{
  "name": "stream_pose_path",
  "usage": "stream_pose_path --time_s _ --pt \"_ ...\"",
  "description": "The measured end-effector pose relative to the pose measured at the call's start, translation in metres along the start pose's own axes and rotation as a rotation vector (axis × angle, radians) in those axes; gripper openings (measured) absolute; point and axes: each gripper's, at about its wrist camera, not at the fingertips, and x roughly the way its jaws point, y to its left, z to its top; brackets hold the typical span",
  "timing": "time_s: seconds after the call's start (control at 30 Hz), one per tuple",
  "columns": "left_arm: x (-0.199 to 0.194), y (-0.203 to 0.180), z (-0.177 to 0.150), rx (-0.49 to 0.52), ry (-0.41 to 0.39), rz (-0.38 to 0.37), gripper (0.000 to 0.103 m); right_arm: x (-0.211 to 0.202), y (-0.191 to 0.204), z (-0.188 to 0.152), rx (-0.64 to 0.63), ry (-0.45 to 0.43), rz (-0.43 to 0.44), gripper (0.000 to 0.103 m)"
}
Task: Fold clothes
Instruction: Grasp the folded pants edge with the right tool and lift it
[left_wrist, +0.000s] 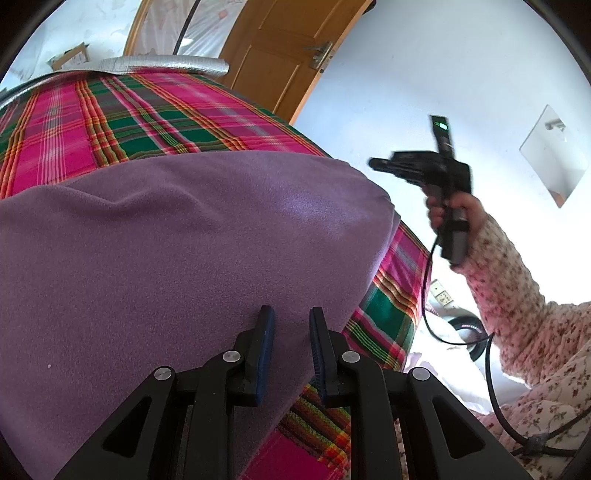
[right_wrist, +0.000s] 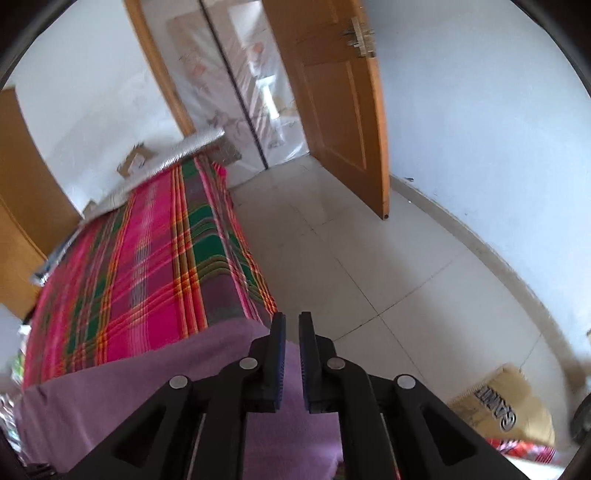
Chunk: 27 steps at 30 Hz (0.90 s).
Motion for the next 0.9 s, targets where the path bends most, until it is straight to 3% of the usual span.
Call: stream_pose_path --time_s 0.17,0.33,0.4,0.6,0.9 --pt "0.001 -0.001 0.0 0.0 -0.004 0.005 0.02 -0.035 -0.019 -0.038 0.1 -0.004 0.111 0.008" --pt "0.001 -0.003 -0.001 0.001 -0.01 0.018 0.02 -0.042 -0.013 -0.074 0.128 0.039 0.123 0.008" --pt "0.001 -0.004 -0.001 0.004 -0.012 0.023 0.02 -0.041 -0.009 -0.077 0.125 0.033 0.117 0.009" --pt "0.0 -0.005 -0.003 0.006 -0.017 0.028 0.02 -0.04 0.004 -0.079 0.093 0.027 0.117 0.022" --pt "-0.004 -0.006 -0.006 0.001 -0.019 0.02 0.02 -0.039 0.03 -0.081 -0.011 -0.001 0.007 0.026"
